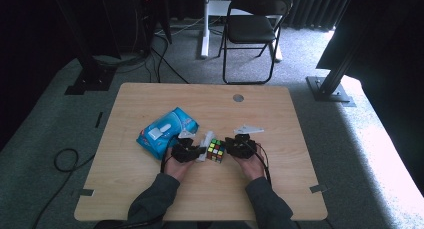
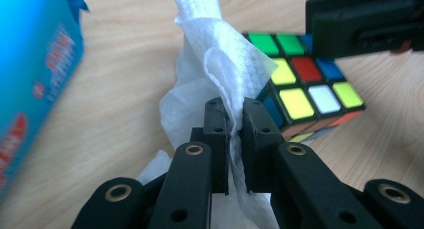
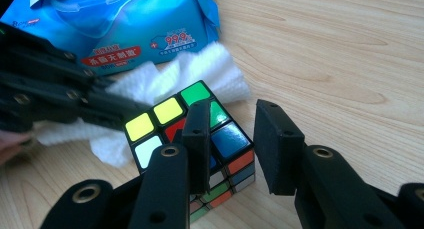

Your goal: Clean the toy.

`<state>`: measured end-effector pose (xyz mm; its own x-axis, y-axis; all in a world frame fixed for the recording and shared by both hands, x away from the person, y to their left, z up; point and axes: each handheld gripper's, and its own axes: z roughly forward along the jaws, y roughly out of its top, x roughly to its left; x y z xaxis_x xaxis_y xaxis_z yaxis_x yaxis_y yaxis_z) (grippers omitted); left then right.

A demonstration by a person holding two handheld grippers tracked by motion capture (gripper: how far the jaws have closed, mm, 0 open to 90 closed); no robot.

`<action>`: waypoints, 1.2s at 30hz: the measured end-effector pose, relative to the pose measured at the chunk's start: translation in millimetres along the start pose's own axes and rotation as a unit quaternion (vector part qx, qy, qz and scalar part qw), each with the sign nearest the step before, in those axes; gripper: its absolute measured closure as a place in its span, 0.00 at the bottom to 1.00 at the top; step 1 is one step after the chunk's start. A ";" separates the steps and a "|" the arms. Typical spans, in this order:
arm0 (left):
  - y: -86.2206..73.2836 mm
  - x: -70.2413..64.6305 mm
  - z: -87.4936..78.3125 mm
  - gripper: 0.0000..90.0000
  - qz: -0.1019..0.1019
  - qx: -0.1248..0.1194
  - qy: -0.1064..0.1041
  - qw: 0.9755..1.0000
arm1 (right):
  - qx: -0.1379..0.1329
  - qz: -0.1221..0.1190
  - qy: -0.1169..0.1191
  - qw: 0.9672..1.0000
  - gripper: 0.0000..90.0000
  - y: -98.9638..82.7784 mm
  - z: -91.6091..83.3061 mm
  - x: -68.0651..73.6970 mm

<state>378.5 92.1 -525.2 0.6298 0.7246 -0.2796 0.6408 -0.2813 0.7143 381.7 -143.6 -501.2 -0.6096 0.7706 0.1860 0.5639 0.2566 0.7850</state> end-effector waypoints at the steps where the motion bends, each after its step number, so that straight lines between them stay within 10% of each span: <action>1: -1.2 -0.1 2.6 0.92 0.001 0.004 0.000 1.000 | 0.000 0.000 0.000 1.000 0.76 0.0 0.0 -0.1; 21: -11.1 -5.5 13.4 0.92 0.011 0.022 0.000 1.000 | 0.005 -0.002 -0.021 1.000 0.70 2.1 2.8 2.6; 36: -15.8 -10.4 9.1 0.91 0.015 0.012 -0.022 1.000 | 0.008 0.028 -0.040 0.999 0.29 1.9 9.1 20.7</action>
<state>365.7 83.3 -539.5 0.6672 0.6878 -0.2859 0.6314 -0.3185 0.7071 375.2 -121.9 -501.3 -0.5304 0.8280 0.1820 0.6051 0.2195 0.7653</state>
